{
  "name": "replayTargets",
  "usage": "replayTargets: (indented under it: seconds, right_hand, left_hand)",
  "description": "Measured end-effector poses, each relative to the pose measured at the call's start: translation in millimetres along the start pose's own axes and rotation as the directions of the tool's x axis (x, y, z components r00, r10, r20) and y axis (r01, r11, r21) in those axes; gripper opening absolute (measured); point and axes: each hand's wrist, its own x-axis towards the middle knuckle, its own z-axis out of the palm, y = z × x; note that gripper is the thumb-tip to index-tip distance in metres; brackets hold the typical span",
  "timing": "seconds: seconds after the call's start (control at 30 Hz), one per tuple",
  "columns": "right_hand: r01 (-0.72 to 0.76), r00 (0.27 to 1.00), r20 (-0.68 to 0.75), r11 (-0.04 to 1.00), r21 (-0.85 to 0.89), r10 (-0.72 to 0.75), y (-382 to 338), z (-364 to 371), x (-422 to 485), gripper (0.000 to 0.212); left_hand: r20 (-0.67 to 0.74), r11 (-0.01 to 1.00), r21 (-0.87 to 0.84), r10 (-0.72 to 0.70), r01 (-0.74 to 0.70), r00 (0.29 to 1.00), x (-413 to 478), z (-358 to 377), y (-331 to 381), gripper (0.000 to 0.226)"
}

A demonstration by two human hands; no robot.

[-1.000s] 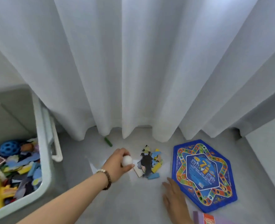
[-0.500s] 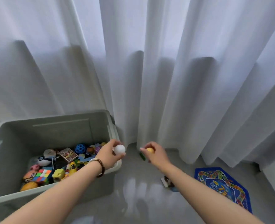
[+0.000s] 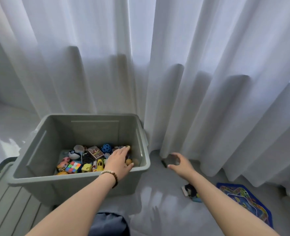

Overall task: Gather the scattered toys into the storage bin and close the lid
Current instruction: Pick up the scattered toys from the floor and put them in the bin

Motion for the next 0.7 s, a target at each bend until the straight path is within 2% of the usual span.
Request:
replayTargets:
  seconds: [0.1, 0.23, 0.3, 0.4, 0.5, 0.7]
  right_hand:
    - [-0.106, 0.992, -0.070, 0.994, -0.018, 0.105, 51.4, -37.4, -5.2, 0.057]
    - [-0.305, 0.945, -0.108, 0.951, 0.054, 0.309, 128.1, -73.0, -6.5, 0.068]
    - [-0.361, 0.920, -0.114, 0.924, 0.127, 0.375, 154.4, -80.0, 2.1, 0.073]
    - [-0.414, 0.888, -0.114, 0.882, 0.227, 0.446, 192.3, -87.2, 33.5, 0.076]
    - [-0.452, 0.857, -0.117, 0.841, 0.296, 0.502, 226.7, -83.3, 66.5, 0.078]
    - [-0.503, 0.816, -0.105, 0.787, 0.357, 0.569, 289.1, -46.1, 115.4, 0.081]
  left_hand:
    - [0.038, 0.991, 0.084, 0.099, -0.102, 0.994, 10.8, 22.7, 33.4, 0.066]
    - [0.054, 0.978, 0.052, 0.201, -0.204, 0.978, 45.5, 63.2, 86.9, 0.060]
    - [0.097, 0.988, -0.044, 0.153, -0.149, 0.983, 59.7, 85.7, 104.3, 0.059]
    - [0.247, 0.981, -0.194, 0.058, -0.010, 0.967, 87.1, 146.7, 119.7, 0.058]
    - [0.413, 0.975, -0.206, 0.010, 0.083, 0.911, 104.5, 204.7, 121.5, 0.062]
    - [0.532, 0.986, -0.163, 0.057, 0.036, 0.845, 141.2, 291.5, 128.9, 0.062]
